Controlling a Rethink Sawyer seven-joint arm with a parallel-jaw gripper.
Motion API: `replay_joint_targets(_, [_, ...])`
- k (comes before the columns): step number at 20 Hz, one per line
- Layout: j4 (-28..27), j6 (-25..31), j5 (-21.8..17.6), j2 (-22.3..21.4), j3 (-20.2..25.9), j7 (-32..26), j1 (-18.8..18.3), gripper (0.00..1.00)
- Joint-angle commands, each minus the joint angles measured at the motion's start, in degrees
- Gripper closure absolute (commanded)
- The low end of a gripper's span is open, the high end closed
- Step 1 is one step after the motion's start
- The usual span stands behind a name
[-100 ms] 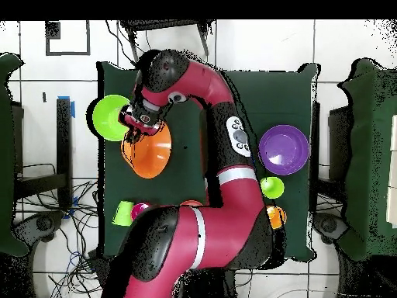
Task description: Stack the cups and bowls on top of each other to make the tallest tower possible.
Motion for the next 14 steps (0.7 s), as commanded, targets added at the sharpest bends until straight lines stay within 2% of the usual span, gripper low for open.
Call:
replay_joint_targets(1, [-4.9,6.65,-1.54,-0.58,5.42,-9.29,-2.2,1.0])
replay_joint_targets(4, [-4.66,6.26,-1.69,0.67,6.33,-11.36,-3.22,1.0])
replay_joint_targets(9, [0.12,2.17,0.4,3.41,9.64,-15.39,-6.03,1.0])
replay_joint_targets(14, [-1.15,2.28,0.34,6.94,12.67,-18.27,-8.43,1.0])
